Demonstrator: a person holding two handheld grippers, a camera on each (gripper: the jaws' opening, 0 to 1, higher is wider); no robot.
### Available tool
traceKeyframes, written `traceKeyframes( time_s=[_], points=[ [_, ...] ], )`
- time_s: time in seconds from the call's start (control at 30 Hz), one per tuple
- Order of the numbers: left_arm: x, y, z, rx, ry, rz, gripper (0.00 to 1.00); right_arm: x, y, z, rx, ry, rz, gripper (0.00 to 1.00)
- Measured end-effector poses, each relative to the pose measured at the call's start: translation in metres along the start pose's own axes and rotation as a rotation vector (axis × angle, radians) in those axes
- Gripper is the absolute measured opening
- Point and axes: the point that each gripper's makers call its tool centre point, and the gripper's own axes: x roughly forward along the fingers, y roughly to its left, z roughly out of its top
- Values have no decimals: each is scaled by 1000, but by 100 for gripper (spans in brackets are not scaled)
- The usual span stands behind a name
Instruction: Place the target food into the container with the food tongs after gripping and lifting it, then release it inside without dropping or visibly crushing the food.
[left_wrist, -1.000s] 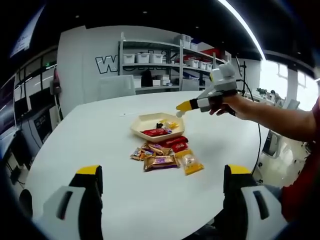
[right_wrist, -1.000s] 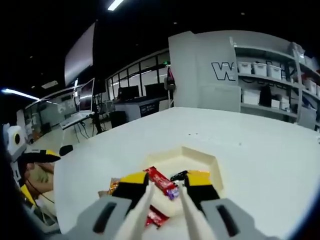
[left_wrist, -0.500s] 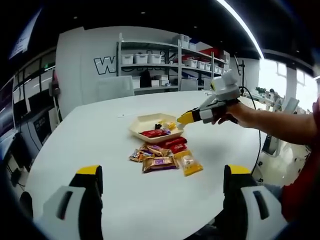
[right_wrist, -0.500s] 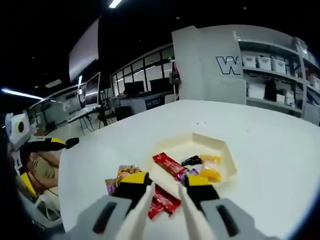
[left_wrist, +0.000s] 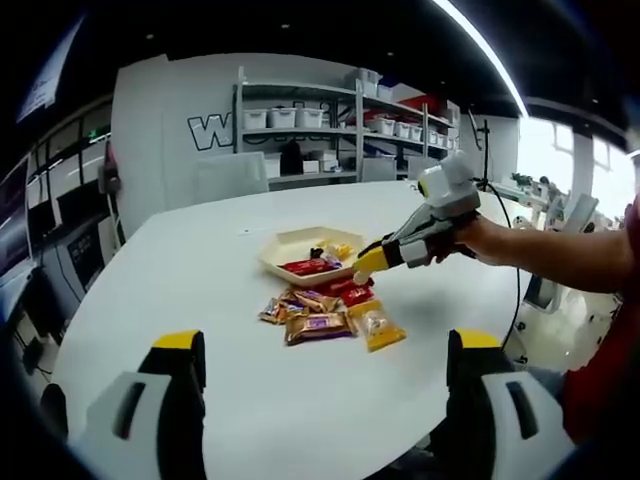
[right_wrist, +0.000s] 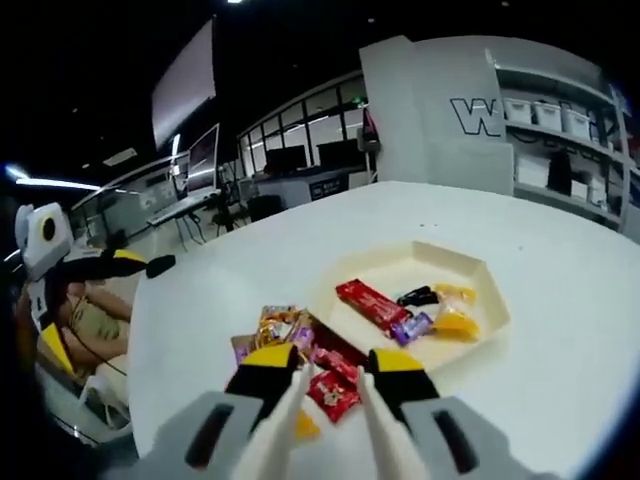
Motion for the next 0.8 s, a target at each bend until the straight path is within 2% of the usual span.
traceKeyframes(
  time_s=[0.27,0.43,0.8],
  points=[
    [-3,3,-1,-1,2,7,99,7,8,-6,-10,23,11,23],
    [-4,4,-2,0,2,10,98,7,5,-16,-56,59,-2,23],
    [-1,2,0,8,-2,11,98,-7,-19,-31,-83,84,-66,23]
  ],
)
